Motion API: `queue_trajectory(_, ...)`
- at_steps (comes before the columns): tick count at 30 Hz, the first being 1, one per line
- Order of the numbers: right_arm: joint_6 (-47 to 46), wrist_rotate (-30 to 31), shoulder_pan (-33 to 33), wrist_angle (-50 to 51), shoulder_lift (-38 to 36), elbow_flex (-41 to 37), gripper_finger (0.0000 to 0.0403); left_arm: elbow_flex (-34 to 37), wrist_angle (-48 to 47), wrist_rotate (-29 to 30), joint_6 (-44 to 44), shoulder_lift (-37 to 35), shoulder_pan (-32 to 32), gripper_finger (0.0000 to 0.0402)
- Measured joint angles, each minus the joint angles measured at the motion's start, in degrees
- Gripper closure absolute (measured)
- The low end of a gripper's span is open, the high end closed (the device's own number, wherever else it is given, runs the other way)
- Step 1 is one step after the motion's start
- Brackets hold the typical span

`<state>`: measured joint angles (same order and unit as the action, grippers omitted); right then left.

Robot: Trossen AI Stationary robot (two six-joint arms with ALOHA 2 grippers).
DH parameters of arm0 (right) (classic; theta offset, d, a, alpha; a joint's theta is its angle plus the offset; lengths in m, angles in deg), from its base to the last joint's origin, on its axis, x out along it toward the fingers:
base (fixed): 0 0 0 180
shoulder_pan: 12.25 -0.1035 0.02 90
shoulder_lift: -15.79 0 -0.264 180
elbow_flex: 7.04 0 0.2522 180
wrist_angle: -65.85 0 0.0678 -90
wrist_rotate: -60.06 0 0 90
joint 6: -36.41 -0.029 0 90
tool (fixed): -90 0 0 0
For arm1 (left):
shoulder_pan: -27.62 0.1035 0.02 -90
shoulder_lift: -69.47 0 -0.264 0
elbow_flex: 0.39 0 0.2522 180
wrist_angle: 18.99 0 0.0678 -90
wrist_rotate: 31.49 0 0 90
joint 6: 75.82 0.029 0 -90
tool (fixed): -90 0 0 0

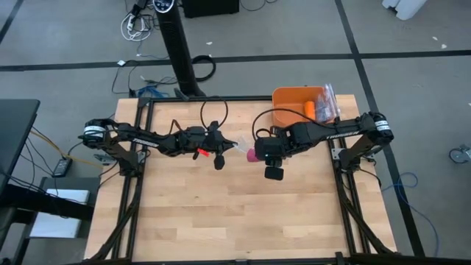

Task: Roll bandage
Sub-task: Insert the pink bandage into the transparent zip bag

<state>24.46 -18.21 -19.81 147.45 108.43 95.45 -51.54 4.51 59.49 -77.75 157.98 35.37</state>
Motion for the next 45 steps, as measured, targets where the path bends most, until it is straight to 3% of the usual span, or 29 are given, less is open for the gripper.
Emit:
queue_trajectory(7,8.33,-1.06,-1.09,-2.42,0.0,-0.02,0.0285,-0.03,-2.05,-0.12,-0.04,0.0,0.0,0.0402)
queue_trajectory(17,10.96,-2.0,1.63,-0.39,0.0,-0.02,0.0285,-0.04,-2.46,-0.37,0.04,0.0,0.0,0.0402)
queue_trajectory(25,9.77,-3.61,3.94,0.49,0.01,-0.02,0.0285,-0.04,-3.15,-1.19,0.19,0.0,0.0,0.0402)
queue_trajectory(45,-3.63,-4.49,12.29,0.17,0.02,-0.02,0.0285,-0.04,-4.42,-1.24,0.4,0.0,-0.78,0.0402)
